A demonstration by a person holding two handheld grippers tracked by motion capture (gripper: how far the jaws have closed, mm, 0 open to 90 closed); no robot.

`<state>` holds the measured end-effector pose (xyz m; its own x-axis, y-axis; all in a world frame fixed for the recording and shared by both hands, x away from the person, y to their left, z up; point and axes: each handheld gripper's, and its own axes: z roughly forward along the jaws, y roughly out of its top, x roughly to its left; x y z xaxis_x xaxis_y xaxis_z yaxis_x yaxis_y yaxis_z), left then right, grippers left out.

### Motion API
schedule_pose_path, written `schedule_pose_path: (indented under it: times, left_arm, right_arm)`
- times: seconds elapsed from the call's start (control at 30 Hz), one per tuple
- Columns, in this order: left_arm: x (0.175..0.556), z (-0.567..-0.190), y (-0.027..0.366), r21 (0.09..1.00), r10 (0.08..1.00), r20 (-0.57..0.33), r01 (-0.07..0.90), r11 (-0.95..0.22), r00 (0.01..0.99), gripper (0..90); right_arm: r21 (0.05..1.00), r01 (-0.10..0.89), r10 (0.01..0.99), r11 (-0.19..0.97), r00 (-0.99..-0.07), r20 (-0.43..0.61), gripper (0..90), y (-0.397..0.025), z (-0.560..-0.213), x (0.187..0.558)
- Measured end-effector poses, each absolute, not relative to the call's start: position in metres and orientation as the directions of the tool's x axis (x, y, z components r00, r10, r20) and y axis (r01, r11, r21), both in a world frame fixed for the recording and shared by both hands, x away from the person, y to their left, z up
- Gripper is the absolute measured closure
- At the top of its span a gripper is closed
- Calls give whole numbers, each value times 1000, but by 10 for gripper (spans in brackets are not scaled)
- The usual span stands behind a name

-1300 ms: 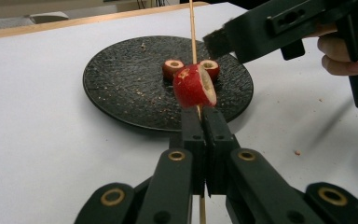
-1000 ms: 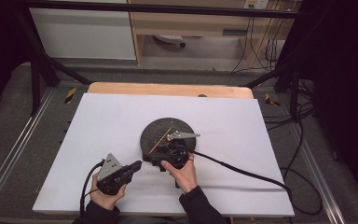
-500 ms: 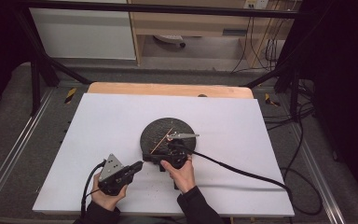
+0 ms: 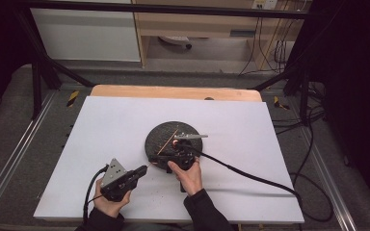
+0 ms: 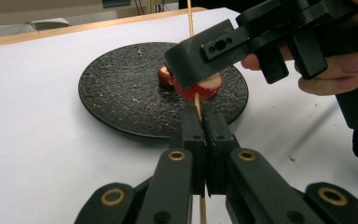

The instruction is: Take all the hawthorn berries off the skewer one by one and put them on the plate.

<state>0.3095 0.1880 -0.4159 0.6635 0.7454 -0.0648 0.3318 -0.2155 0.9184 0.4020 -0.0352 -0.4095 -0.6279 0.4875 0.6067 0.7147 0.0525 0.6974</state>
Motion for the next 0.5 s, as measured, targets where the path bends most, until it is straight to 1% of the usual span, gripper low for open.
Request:
schedule_pose_path:
  times: [0.33,0.37,0.43,0.5]
  left_arm:
    - [308,-415,189,923,749,-60,322,-209,660,886]
    - [308,-415,189,923,749,-60,322,-210,660,886]
    - [308,-415,189,922,750,-61,325,-210,659,886]
    - [308,-415,189,922,749,-61,325,-211,660,886]
  right_arm:
    - [702,710,487,53,-632,602,581,-35,-410,399]
    - [698,714,487,52,-629,606,584,-34,-411,398]
    - [694,718,476,56,-630,613,625,-34,-412,398]
    - [692,719,474,60,-630,614,632,-34,-412,399]
